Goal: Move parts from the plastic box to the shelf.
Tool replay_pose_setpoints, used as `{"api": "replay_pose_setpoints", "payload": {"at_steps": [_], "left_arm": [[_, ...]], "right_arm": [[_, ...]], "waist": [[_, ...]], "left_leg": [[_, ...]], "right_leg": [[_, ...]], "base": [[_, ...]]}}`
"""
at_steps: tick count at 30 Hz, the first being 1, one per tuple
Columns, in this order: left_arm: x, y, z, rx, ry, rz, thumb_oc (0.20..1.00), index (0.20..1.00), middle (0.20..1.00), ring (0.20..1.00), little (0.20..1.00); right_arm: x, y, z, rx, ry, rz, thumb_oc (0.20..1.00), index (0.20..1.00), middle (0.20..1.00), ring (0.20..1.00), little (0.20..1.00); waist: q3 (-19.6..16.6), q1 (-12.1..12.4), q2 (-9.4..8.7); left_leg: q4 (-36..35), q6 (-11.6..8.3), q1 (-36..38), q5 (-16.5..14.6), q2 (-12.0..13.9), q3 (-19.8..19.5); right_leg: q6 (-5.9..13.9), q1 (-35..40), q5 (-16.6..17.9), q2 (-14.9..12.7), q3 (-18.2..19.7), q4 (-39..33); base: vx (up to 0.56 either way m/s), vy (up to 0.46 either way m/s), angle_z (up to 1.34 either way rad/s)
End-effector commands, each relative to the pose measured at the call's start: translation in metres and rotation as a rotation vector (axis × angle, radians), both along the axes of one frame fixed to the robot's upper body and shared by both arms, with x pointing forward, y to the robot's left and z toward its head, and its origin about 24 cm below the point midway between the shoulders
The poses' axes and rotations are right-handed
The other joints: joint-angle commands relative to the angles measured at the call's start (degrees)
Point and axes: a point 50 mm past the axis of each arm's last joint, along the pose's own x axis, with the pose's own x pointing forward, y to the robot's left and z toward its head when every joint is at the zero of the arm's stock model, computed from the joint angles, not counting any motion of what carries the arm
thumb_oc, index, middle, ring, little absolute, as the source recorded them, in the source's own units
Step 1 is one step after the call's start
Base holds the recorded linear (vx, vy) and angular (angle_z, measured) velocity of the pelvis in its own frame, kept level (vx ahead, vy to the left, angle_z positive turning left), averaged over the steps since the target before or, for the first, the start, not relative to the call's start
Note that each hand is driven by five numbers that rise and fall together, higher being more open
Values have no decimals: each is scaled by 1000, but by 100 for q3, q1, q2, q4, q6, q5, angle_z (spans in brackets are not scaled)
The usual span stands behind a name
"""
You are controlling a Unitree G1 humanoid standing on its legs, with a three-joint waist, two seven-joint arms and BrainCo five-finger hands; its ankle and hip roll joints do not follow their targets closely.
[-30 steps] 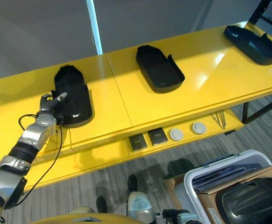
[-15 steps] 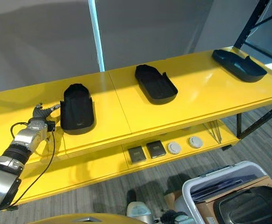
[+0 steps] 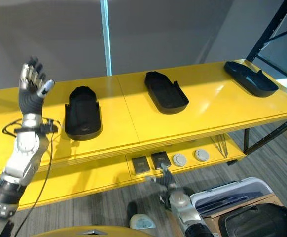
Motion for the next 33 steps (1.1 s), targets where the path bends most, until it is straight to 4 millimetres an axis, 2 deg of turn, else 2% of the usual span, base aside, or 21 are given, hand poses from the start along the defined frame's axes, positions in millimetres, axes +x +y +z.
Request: {"api": "replay_pose_setpoints", "payload": {"at_steps": [1,3,4,5,9,13,17,22,33], "left_arm": [[-11,-11,-4,93,-40,-152,200,200,200,200,200],[-21,-18,-12,120,-22,-224,200,200,200,200,200],[-28,-25,-20,115,9,-306,200,200,200,200,200],[-28,-25,-21,115,11,-312,200,200,200,200,200],[-36,-32,-25,153,21,-395,200,200,200,200,200],[-40,-39,-24,165,32,-467,200,200,200,200,200],[-43,-47,-24,173,43,-548,200,200,200,200,200],[-51,-55,-33,179,106,-650,200,200,200,200,200],[-53,-59,-48,187,153,-602,200,200,200,200,200]], "right_arm": [[-21,-16,-19,-39,205,-33,1000,1000,1000,1000,1000],[-38,-19,-34,-15,299,-95,1000,1000,1000,1000,1000],[-57,-21,-48,16,411,-153,1000,1000,1000,1000,1000],[-59,-20,-49,20,420,-157,1000,1000,1000,1000,1000],[-88,-18,-64,112,549,-233,1000,1000,1000,1000,1000],[-104,-18,-70,161,630,-284,1000,1000,1000,1000,1000],[-108,-22,-70,171,657,-314,1000,1000,1000,1000,1000],[-103,-26,-68,181,642,-309,1000,1000,1000,1000,1000],[-89,-28,-65,204,570,-327,1000,1000,1000,1000,1000]], "waist": [[46,175,-26],[87,301,-23],[127,407,-5],[128,414,-4],[152,547,70],[209,624,164],[303,666,258],[413,668,380],[655,565,536]], "left_leg": [[-11,-158,-305,-311,290,-24],[-11,-148,-331,-320,280,-76],[-11,-140,-356,-330,264,-112],[-11,-140,-359,-330,263,-114],[-11,-137,-421,-325,238,-150],[-11,-146,-531,-290,229,-164],[-11,-164,-639,-256,226,-183],[-11,-185,-733,-220,221,-197],[-11,-189,-912,-148,185,-184]], "right_leg": [[305,811,-1069,-295,-103,6],[293,819,-1070,-293,-164,6],[285,823,-1074,-290,-209,6],[285,822,-1075,-290,-213,6],[303,806,-1069,-303,-312,6],[315,726,-1067,-328,-376,6],[319,628,-1068,-345,-407,6],[324,530,-1069,-359,-412,6],[313,331,-1038,-354,-333,6]], "base": [[-20,-32,21],[-28,-22,16],[-22,-6,21],[-16,2,26],[3,4,12],[-17,15,13],[-41,18,1],[2,14,2],[1,1,-1]]}}
